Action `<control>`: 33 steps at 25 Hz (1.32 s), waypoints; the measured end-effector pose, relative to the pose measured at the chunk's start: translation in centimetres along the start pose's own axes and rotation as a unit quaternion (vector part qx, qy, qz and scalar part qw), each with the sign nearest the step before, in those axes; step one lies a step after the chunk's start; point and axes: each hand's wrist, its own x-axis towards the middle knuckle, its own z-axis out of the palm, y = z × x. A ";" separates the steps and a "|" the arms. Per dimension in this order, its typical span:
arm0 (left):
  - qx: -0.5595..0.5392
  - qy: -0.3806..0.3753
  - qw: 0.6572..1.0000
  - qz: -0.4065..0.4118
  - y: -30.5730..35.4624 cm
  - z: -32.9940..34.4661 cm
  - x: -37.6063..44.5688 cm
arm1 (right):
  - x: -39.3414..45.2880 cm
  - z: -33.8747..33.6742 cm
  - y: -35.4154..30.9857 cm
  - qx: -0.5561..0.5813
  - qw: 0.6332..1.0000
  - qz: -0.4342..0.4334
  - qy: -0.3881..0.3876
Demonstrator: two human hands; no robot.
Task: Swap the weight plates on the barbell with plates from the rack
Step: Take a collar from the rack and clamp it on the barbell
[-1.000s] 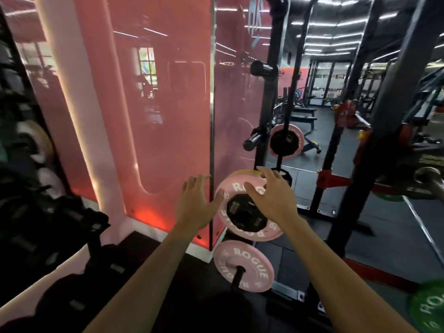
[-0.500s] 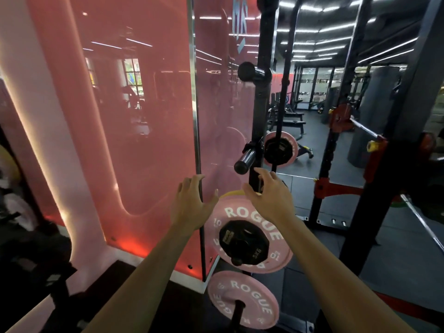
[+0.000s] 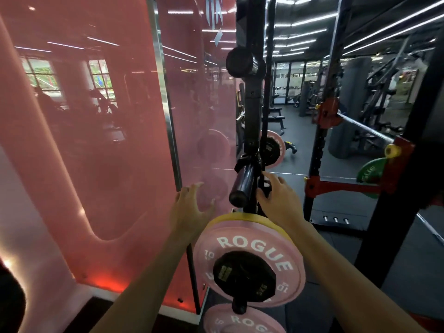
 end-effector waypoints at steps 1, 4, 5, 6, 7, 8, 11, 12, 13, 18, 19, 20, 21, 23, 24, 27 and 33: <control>-0.008 -0.008 1.000 0.008 -0.5 1.1 1.6 | 1.2 0.6 0.4 -0.014 1.000 0.005 0.007; -0.022 -0.045 0.998 0.039 -1.5 4.3 6.1 | 4.2 2.7 1.2 -0.066 0.997 0.029 0.007; -0.025 -0.057 0.997 0.053 -1.6 5.4 7.3 | 5.1 3.3 1.4 -0.078 0.996 0.045 0.003; -0.026 -0.067 0.995 0.070 -1.6 6.5 8.4 | 5.8 3.8 1.7 -0.085 0.995 0.059 0.002; -0.025 -0.079 0.993 0.088 -1.6 7.7 9.4 | 6.5 4.3 2.0 -0.090 0.994 0.069 0.002; -0.022 -0.089 0.990 0.106 -1.5 8.6 10.0 | 7.0 4.7 2.2 -0.094 0.993 0.078 0.001; -0.055 -0.104 0.981 0.157 -1.1 11.1 11.5 | 7.8 5.6 3.0 -0.115 0.989 0.088 -0.007; -0.077 -0.107 0.977 0.170 -0.9 11.8 11.9 | 8.0 5.9 3.3 -0.120 0.989 0.085 -0.012; -0.091 -0.110 0.973 0.181 -0.7 12.3 12.2 | 8.1 6.0 3.4 -0.120 0.989 0.079 -0.020; -0.089 -0.103 0.972 0.194 0.5 13.5 13.9 | 8.7 6.8 3.6 -0.121 0.991 0.053 -0.033; -0.093 -0.097 0.971 0.198 0.7 13.5 13.9 | 8.7 6.7 3.7 -0.119 0.991 0.052 -0.023; -0.097 -0.090 0.970 0.205 0.8 13.4 13.8 | 8.6 6.7 3.7 -0.115 0.992 0.051 -0.008; -0.101 -0.083 0.969 0.209 0.9 13.2 13.7 | 8.5 6.7 3.6 -0.113 0.992 0.050 0.003; -0.109 -0.065 0.970 0.207 1.0 12.9 13.2 | 8.2 6.6 3.1 -0.121 0.991 0.048 0.013; -0.111 -0.058 0.971 0.203 1.0 12.6 12.8 | 8.0 6.5 2.9 -0.126 0.991 0.044 0.016; -0.130 -0.041 0.970 0.203 1.2 11.5 11.7 | 6.9 6.0 2.1 -0.132 0.990 0.033 0.024; -0.155 -0.041 0.965 0.207 0.9 9.5 8.9 | 3.3 4.1 -0.1 -0.131 0.991 0.023 0.031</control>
